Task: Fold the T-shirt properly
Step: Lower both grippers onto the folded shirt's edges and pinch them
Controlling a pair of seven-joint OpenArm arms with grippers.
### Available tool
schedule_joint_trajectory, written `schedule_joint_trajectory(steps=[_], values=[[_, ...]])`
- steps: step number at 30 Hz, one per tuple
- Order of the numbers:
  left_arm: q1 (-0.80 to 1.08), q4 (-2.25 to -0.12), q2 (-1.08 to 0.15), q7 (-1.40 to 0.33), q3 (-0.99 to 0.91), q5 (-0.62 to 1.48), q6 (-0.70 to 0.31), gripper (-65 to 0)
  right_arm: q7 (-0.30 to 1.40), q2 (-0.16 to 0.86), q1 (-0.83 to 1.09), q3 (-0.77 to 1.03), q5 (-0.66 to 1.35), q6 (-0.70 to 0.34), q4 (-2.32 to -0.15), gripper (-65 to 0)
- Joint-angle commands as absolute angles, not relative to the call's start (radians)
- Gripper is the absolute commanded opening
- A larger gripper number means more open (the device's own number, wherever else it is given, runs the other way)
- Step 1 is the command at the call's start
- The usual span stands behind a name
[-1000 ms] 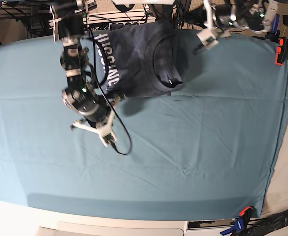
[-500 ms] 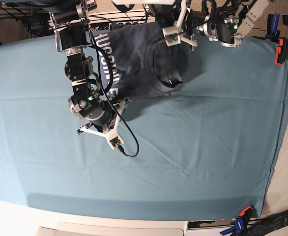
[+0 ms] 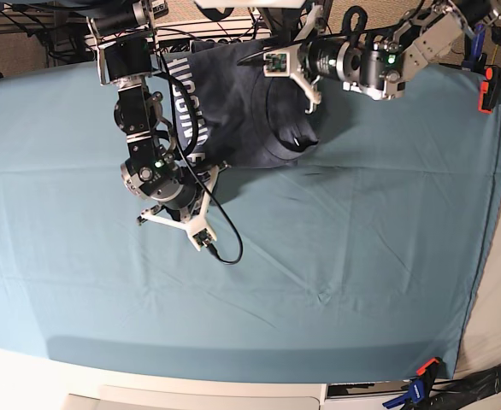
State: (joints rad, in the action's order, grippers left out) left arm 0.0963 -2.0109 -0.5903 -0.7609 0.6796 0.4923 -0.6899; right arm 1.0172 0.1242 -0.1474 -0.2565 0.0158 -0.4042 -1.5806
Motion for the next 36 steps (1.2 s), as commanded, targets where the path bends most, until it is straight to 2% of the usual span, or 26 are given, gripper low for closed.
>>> schedule_joint_trajectory(steps=[1,14,28,36], values=[[0.088,-2.025,-0.596,-0.733,0.686,0.496,-0.698,-65.0,0.999,0.125,-0.171,-0.254,0.017,-0.4,-1.595,-65.0],[0.08,-1.837,-0.562,-0.647,0.698,0.407,-0.698,-65.0,0.995,0.125,-0.171,-0.254,0.015,-0.4,-1.595,-65.0],[-0.037,-1.797,-0.568,-0.635,0.698,0.107,-0.344,-65.0,1.053,0.141,-0.078,-0.255,0.045,-0.479,-1.595,-65.0],[-0.12,-1.797,-0.568,-0.685,0.698,0.113,-0.312,-65.0,1.069,0.201,-0.019,-0.254,0.085,-0.48,-1.596,-65.0]])
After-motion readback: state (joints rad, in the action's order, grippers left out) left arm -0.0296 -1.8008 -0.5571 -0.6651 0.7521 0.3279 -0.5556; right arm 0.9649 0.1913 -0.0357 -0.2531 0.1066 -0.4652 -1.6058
